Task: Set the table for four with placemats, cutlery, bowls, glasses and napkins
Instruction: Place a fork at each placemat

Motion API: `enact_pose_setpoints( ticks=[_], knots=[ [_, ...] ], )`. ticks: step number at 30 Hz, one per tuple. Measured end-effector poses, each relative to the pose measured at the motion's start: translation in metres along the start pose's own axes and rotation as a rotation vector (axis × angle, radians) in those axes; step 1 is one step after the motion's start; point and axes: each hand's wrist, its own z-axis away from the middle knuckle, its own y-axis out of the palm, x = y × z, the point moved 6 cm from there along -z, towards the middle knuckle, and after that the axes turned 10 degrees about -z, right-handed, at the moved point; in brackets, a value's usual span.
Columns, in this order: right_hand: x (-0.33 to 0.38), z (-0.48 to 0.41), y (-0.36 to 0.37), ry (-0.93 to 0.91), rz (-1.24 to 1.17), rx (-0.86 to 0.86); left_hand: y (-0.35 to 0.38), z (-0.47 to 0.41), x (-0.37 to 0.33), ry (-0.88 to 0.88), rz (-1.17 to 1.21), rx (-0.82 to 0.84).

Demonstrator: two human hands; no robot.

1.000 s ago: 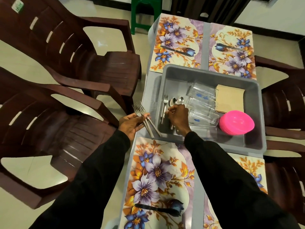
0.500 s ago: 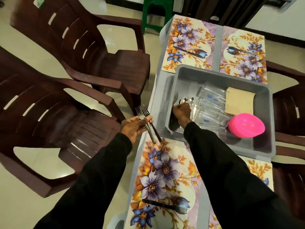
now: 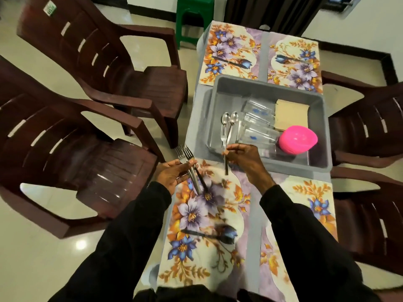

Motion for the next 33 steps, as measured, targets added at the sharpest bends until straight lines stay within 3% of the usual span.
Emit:
enact_pose_setpoints(
  ticks=[4,16,28,33],
  knots=[
    [-0.019,0.054,-0.036,-0.027,-0.015,0.051,0.012,0.037,0.038,-0.013,-0.004,0.016],
    [-0.101,0.206,-0.102,-0.039,-0.003,-0.084,0.040,0.113,0.134,-0.029,-0.144,0.085],
    [-0.144,0.288,-0.149,-0.021,0.003,-0.227,0.057,0.153,0.197,-0.006,-0.268,0.206],
    [-0.157,0.304,-0.191,0.001,0.085,-0.310,0.063,0.163,0.217,-0.001,-0.265,0.178]
  ],
)
